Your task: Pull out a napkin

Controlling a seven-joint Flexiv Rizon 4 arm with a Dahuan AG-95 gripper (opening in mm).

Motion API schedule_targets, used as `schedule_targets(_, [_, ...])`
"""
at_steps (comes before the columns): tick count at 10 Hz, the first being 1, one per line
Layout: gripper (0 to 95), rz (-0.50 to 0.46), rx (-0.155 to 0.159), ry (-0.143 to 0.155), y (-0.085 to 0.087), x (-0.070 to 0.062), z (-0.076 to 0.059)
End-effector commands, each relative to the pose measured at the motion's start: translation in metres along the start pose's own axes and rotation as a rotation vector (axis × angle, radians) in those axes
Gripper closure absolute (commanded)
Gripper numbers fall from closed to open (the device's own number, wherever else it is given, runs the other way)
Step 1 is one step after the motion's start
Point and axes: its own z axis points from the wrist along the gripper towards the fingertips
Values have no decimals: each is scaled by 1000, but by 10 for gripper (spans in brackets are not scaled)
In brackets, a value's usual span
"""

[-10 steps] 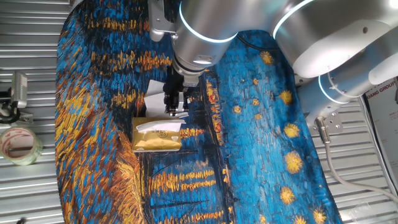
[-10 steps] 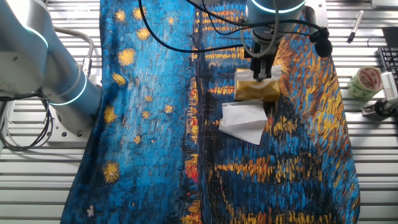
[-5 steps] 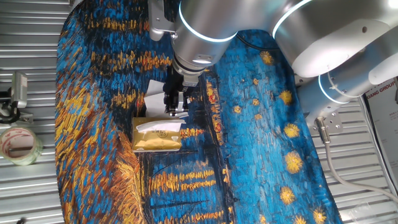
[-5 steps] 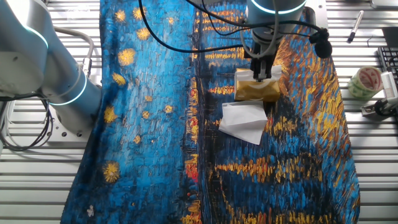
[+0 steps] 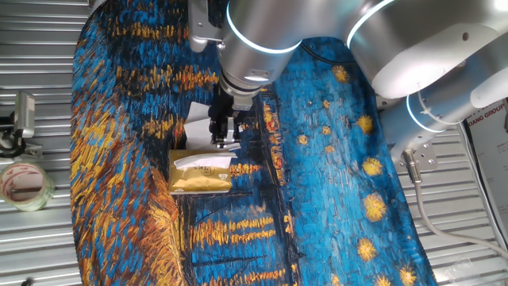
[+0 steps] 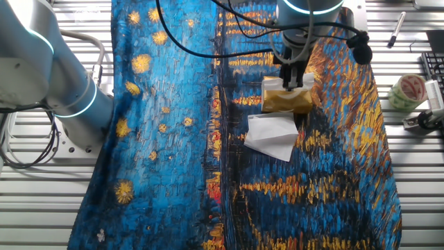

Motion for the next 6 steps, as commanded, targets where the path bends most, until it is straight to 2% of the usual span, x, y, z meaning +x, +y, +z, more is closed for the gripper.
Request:
schedule_targets(1, [760, 5, -2, -5, 0, 2, 0])
schedule_targets(3, [760, 8, 1, -6, 1, 3, 0])
schedule_targets(6, [760, 30, 9, -9, 14, 1, 4])
